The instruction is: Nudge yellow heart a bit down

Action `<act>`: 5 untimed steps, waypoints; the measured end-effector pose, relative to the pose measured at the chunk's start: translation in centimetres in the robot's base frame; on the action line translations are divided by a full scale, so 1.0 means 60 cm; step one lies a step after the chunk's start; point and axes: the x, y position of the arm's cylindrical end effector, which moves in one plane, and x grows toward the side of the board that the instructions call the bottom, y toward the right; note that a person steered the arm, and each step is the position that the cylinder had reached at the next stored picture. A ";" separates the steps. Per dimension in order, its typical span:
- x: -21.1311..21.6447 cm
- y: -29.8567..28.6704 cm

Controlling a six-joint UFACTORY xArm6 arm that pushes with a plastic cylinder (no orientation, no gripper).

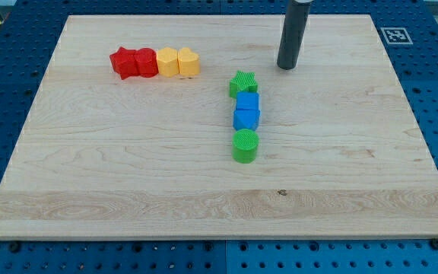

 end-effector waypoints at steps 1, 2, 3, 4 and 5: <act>0.000 -0.033; -0.006 -0.071; -0.019 -0.101; -0.039 -0.129; -0.059 -0.150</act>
